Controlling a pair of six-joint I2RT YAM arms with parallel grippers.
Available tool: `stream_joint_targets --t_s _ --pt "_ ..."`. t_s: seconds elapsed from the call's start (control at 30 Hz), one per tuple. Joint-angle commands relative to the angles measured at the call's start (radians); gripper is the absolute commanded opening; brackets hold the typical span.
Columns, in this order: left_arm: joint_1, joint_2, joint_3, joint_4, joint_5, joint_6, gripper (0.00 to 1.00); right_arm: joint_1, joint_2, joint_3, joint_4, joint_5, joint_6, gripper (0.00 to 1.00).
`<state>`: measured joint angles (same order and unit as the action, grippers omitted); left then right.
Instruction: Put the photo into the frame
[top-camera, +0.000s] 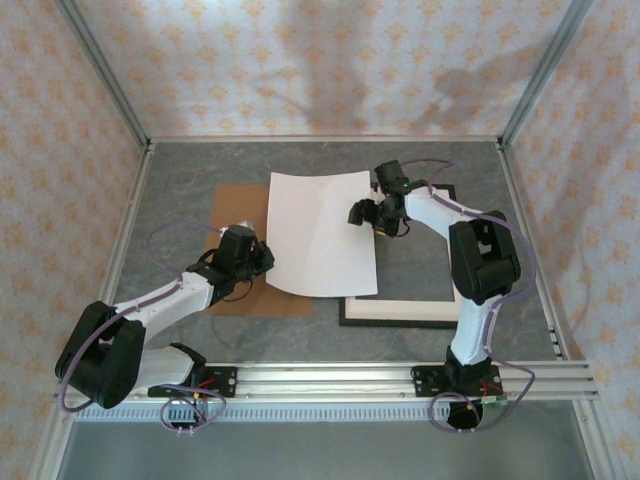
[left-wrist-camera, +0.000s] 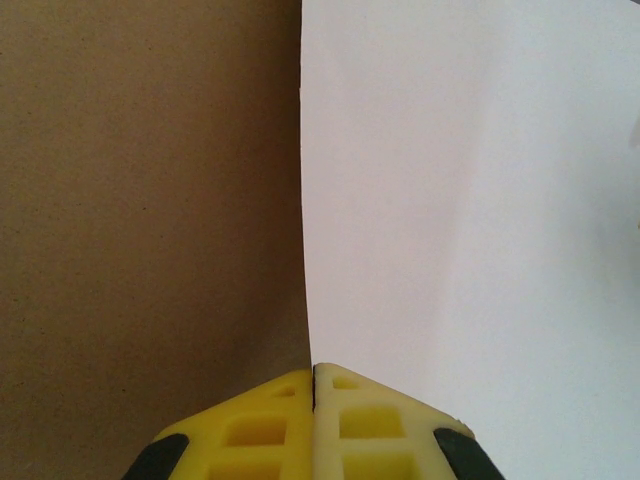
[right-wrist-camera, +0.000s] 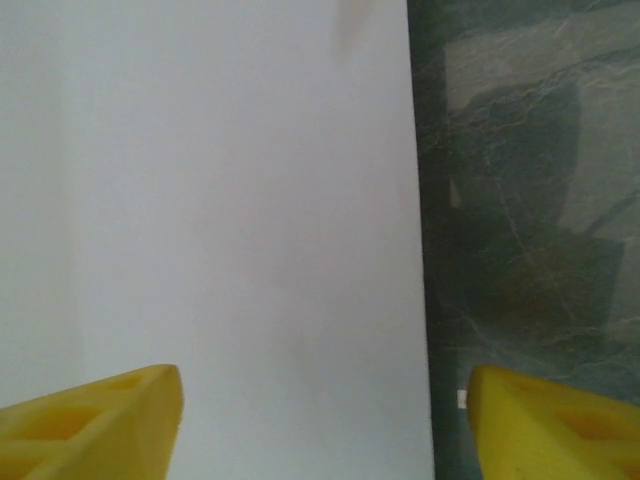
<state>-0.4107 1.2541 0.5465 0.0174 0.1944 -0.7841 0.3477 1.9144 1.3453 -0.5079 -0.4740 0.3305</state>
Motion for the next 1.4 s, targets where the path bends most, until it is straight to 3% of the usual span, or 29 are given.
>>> stream_joint_targets --t_s 0.0,0.17,0.4,0.5,0.67,0.8,1.07,1.37 --pt "0.006 0.005 -0.014 0.032 -0.029 0.013 0.00 -0.001 0.011 -0.032 0.060 -0.035 0.008 0.67" --pt "0.006 0.017 -0.018 0.046 -0.013 0.009 0.00 -0.003 -0.003 -0.056 0.089 -0.061 0.024 0.43" --pt "0.005 0.009 -0.042 0.071 0.013 -0.006 0.00 -0.010 -0.096 -0.075 0.020 -0.003 -0.013 0.11" --pt "0.005 0.001 -0.051 0.071 0.030 0.001 0.10 -0.013 -0.138 -0.079 -0.039 0.022 -0.051 0.00" --pt "0.004 -0.032 -0.042 0.018 0.026 0.045 0.50 -0.038 -0.220 -0.070 -0.193 0.085 -0.153 0.00" --pt "0.005 -0.069 -0.013 -0.076 -0.030 0.113 0.65 -0.089 -0.287 -0.051 -0.335 0.158 -0.231 0.00" --pt "0.006 -0.062 0.096 -0.159 -0.025 0.209 0.76 -0.176 -0.309 0.003 -0.502 0.395 -0.306 0.00" --pt "0.006 -0.041 0.127 -0.151 0.008 0.244 0.81 -0.185 -0.209 0.067 -0.535 0.510 -0.342 0.00"
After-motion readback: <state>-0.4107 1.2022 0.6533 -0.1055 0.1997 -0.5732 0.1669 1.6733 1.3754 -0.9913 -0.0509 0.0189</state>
